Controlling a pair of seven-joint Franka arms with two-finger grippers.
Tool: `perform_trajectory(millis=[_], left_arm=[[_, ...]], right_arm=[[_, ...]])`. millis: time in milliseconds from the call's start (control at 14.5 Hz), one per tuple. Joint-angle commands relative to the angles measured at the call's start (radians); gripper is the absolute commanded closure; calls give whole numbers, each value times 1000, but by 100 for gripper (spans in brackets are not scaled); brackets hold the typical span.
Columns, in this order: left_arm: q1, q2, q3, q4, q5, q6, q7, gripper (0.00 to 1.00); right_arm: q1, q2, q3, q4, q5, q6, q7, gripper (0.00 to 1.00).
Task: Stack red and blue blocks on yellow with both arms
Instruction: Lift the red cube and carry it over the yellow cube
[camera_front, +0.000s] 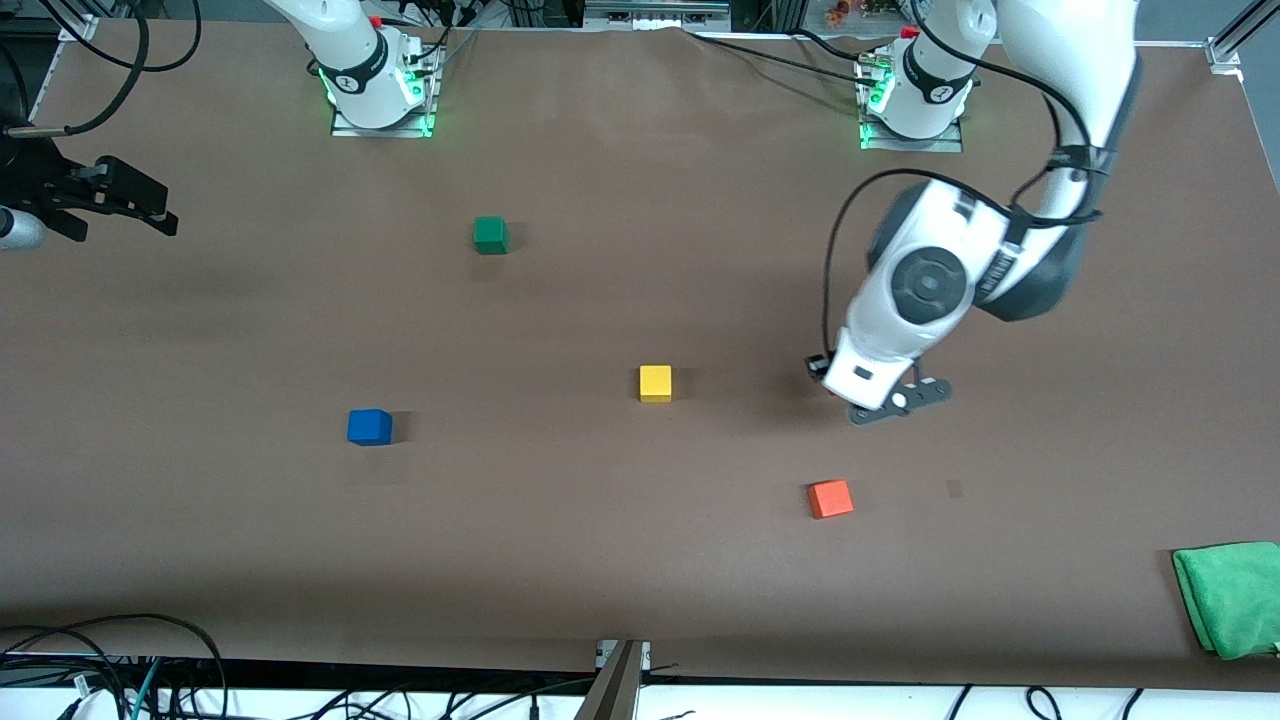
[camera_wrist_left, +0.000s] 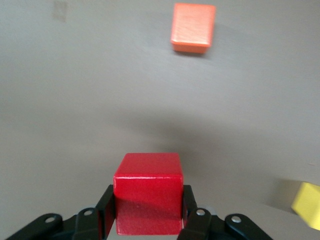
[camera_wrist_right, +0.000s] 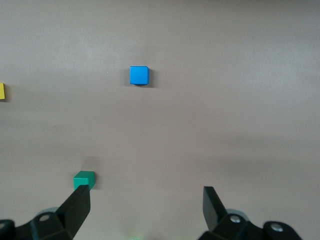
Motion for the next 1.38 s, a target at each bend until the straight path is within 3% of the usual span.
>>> perform_trajectory(millis=[0,207,482,1102,1309], left_arm=[[-10,13,-68,66,30,-22,-134,100],[-108,69,-65,126,39,-22,-205,100],[-193,202,-59,288,45,-22,-274,100],[-323,228,-50,298,43,-17,-285,100],[-323,303,-41,386,45,-12,-253,100]], right_arm=[[-2,-3,0,5,-3,-9,-9,0],[-2,-3,0,5,-3,-6,-10,0],[-2,4,0,6,-13,11,-10,0],[-11,63,-6,6,-26,77,-10,0],[-3,104,-5,6,-66,121,-10,0]])
